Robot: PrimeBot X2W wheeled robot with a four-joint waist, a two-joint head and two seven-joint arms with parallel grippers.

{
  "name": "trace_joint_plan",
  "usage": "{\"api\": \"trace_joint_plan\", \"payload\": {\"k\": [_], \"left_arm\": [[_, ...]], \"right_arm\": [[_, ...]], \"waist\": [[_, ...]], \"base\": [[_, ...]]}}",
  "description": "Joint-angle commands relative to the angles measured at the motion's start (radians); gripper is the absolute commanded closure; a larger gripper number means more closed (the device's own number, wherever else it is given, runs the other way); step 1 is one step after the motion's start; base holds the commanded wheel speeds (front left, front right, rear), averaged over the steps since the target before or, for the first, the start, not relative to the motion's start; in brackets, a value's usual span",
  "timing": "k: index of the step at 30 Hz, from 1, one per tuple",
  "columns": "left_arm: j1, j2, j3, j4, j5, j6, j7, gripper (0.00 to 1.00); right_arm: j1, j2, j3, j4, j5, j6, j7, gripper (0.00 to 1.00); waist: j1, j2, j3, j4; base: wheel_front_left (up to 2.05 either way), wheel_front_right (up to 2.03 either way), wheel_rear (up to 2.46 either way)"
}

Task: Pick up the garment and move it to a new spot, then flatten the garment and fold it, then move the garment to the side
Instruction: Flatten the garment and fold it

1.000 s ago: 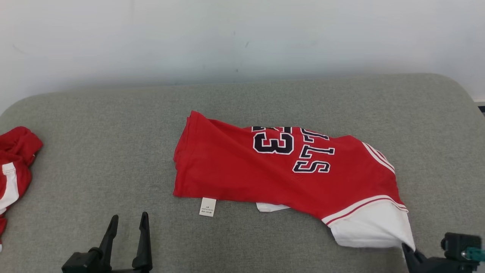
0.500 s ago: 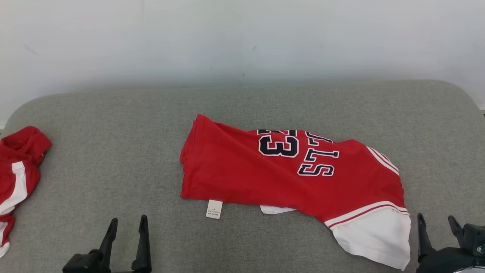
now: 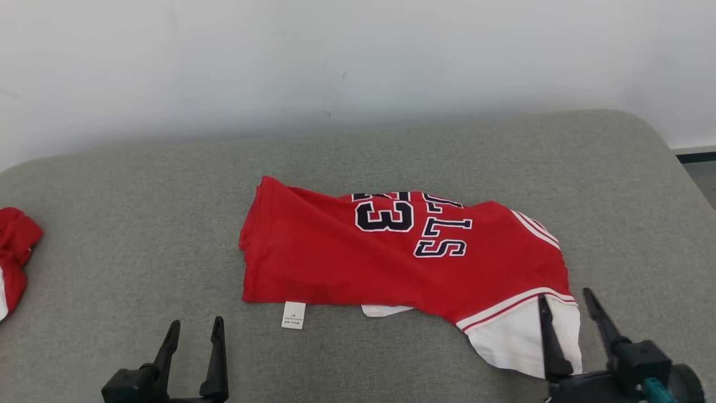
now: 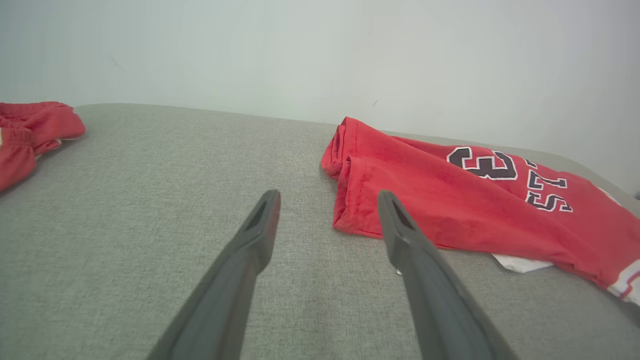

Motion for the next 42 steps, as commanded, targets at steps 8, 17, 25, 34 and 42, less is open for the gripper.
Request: {"api": "trace_joint_plan", "payload": {"k": [8,17,25,34,42], "left_arm": [[-0.09,0.005,-0.005,0.087,0.033,-0.005,-0.001,0.0],[-0.25,0.025,-0.026,0.314,0.055,-0.006,0.011,0.0],[-0.333,0.035,-0.026,0.477,0.056,0.03,0.008,0.57],[-0.315,0.022,-0.02,0.521,0.024,0.026,-0.001,1.0],[-0.199,0.011,-0.01,0.424,0.001,0.036,-0.001,1.0]], "right_arm": [[-0.025,0.001,0.137,0.051,0.038,-0.002,-0.059,0.0],[-0.066,0.001,0.183,0.062,0.055,-0.002,-0.064,0.0],[-0.066,0.001,0.19,0.062,0.061,-0.002,-0.058,0.0],[-0.047,0.001,0.182,0.06,0.062,-0.002,-0.048,0.0],[-0.026,0.001,0.173,0.058,0.076,-0.002,-0.045,0.0]], "waist": [[0.0,0.0,0.055,-0.048],[0.0,0.0,0.116,-0.104],[0.0,0.0,0.118,-0.124],[0.0,0.0,0.077,-0.088],[0.0,0.0,0.022,-0.034]], "base": [[0.0,0.0,0.0],[0.0,0.0,0.0],[0.0,0.0,0.0],[0.0,0.0,0.0],[0.0,0.0,0.0]]}}
